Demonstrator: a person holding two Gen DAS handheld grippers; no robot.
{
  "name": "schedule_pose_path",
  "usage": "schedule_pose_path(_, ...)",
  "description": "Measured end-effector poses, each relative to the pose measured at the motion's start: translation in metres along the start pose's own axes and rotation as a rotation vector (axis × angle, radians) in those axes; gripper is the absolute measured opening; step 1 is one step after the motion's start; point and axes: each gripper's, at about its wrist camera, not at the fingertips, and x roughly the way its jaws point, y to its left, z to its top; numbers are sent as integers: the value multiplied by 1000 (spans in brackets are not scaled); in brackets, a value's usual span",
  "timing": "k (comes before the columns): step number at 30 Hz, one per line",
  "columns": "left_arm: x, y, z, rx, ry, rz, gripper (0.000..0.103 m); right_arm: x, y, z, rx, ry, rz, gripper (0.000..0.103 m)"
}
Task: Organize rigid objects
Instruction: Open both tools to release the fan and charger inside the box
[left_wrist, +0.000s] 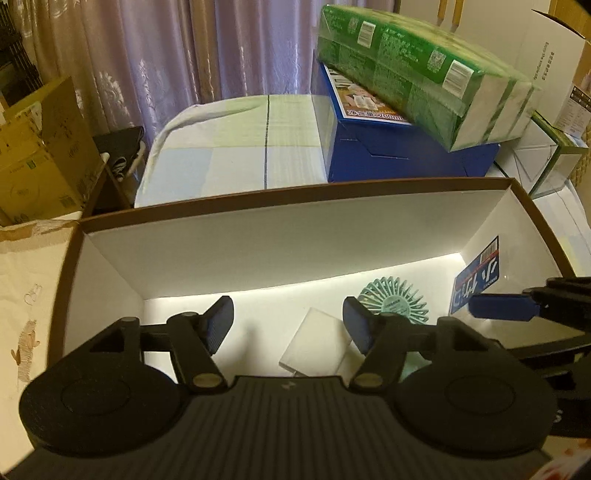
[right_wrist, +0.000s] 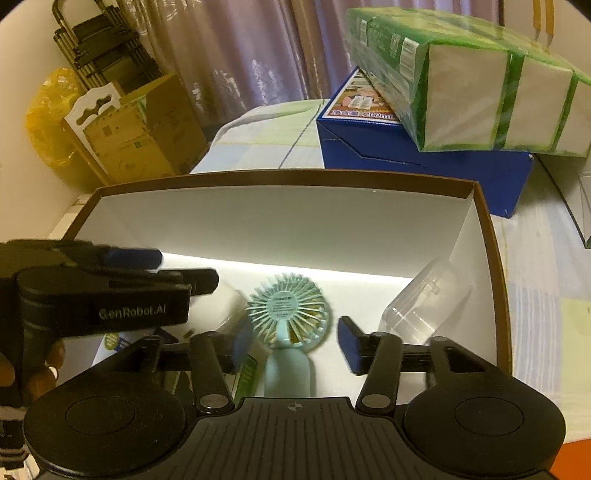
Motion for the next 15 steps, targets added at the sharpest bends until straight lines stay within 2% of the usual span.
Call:
schedule_pose_path(4,-9,5,-4,-21,19,2,62,-10,3,-4,-19,-11,13,63)
schedule_pose_path(10,-29,6,-15,-36,37,8,62,-26,4,-12,-20,-18,19,67)
schedule_pose_path(15,-53,3,-26,-29,23,9,62,-41,1,-19,5,-27,20,68)
